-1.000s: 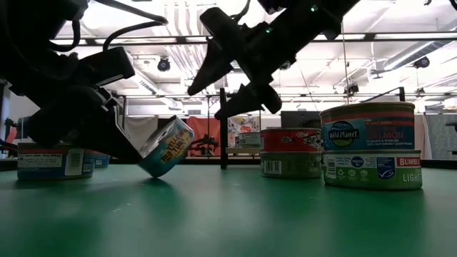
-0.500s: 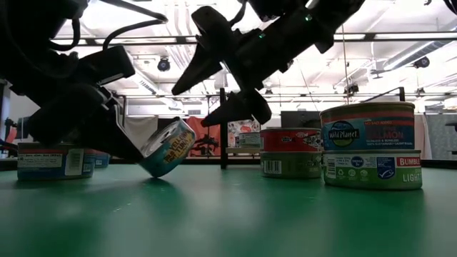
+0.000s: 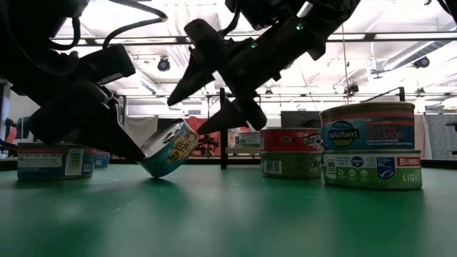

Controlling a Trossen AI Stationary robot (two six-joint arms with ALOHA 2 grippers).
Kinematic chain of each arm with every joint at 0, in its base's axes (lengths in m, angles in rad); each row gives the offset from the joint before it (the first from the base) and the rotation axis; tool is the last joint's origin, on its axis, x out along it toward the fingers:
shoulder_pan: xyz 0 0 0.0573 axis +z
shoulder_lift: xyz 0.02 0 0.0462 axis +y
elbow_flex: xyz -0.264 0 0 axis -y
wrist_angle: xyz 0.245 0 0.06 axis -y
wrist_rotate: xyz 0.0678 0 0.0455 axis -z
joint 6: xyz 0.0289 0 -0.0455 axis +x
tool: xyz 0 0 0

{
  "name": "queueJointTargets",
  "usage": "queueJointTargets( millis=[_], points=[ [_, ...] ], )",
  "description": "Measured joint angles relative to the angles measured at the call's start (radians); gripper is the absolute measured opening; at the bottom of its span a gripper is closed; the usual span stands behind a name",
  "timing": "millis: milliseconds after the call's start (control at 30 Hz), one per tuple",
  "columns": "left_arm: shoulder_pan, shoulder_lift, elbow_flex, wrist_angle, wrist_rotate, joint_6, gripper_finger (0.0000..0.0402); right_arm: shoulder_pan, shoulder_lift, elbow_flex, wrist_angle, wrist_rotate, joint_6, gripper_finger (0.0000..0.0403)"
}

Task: Stack canned seafood by type on shelf
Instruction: Put the green and blue tuna on the shelf

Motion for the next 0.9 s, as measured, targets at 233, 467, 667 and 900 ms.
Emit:
queueJointTargets(
  millis=[233, 467, 667, 900],
  points=[
    [0.000, 0.000, -0.005, 0.002, 0.000, -0.003, 0.0000, -0.005, 0.023, 0.019, -0.012, -0.009, 0.002, 0.0352],
    [0.000, 0.001, -0.006, 0.004, 0.000, -0.003, 0.0000, -0.009, 0.040, 0.018, -0.004, -0.022, 0.011, 0.0350],
    [0.000, 0.001, -0.006, 0.015, -0.002, -0.002, 0.0000, -0.009, 0.041, 0.018, 0.002, -0.033, 0.016, 0.0345],
    [0.000, 0.001, -0.006, 0.029, -0.016, 0.004, 0.0000, -0.009, 0.041, 0.018, 0.002, -0.037, 0.019, 0.0339]
  ],
)
